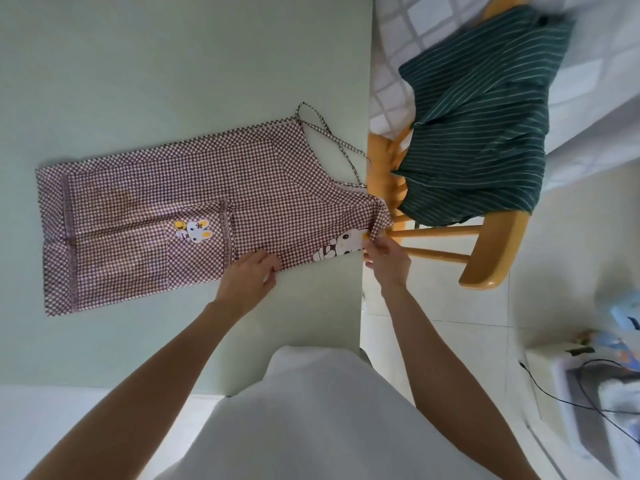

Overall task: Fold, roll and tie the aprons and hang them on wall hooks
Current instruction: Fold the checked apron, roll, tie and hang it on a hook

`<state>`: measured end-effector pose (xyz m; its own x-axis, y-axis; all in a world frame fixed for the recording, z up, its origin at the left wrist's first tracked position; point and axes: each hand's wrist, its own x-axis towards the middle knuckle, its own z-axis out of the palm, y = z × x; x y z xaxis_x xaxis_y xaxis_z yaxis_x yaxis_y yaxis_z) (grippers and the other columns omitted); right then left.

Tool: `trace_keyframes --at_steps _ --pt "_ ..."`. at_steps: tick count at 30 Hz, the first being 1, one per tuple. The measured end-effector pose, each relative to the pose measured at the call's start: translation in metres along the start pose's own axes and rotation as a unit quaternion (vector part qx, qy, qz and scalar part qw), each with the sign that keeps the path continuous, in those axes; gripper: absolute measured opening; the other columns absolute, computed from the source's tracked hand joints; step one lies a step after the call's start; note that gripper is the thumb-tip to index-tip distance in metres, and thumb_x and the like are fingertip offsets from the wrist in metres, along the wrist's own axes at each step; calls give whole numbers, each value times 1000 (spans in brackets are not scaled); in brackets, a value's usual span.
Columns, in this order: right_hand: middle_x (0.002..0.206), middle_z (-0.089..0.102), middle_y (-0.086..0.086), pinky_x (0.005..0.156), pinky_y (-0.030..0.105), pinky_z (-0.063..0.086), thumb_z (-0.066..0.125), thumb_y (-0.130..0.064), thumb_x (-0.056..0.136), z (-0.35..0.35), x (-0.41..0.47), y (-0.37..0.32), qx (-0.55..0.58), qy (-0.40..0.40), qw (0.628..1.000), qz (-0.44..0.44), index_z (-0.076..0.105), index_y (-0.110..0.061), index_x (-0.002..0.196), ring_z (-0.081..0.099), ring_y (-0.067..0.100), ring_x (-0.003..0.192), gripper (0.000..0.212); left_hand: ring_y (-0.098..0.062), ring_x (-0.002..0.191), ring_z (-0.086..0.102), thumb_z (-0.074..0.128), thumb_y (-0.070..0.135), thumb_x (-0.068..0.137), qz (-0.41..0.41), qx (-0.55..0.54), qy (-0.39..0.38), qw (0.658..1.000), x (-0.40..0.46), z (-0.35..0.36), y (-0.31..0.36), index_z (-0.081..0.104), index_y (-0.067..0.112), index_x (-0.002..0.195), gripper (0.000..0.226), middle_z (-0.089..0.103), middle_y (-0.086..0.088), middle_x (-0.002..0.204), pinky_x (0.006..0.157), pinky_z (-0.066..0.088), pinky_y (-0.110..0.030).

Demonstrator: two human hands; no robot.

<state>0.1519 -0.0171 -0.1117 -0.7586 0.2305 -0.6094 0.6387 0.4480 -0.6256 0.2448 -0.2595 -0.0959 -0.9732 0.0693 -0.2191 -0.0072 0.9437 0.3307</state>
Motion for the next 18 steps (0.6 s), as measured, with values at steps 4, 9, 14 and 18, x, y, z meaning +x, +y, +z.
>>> trace_keyframes --at_steps 4,9,14,18 --pt "91 68 2 86 42 54 60 -25 90 -18 3 -15 130 20 991 11 61 -15 91 65 25 91 10 -19 68 60 70 11 75 -8 -12 -7 1000 -2 1 -2 63 17 80 11 61 2 75 50 48 -28" --pt "98 59 -2 72 21 46 42 -17 98 -65 7 -53 126 36 988 -83 54 -11 102 55 17 97 14 -18 68 60 70 13 77 -15 -18 -13 1000 1 2 -6 65 16 81 7 63 1 76 51 41 -22" --pt "113 57 11 96 42 33 46 -14 93 -82 21 -64 -401 140 848 -316 54 -14 117 47 29 108 26 -19 65 60 73 11 73 -13 -24 7 1000 0 3 -5 65 14 78 10 64 -1 74 51 38 -20" --pt "132 45 16 102 45 34 48 -11 86 -72 8 -60 -386 108 860 -314 46 -11 130 39 34 122 44 -19 72 61 72 9 76 13 -62 11 998 -2 4 -8 66 14 84 12 65 -1 80 57 47 -23"
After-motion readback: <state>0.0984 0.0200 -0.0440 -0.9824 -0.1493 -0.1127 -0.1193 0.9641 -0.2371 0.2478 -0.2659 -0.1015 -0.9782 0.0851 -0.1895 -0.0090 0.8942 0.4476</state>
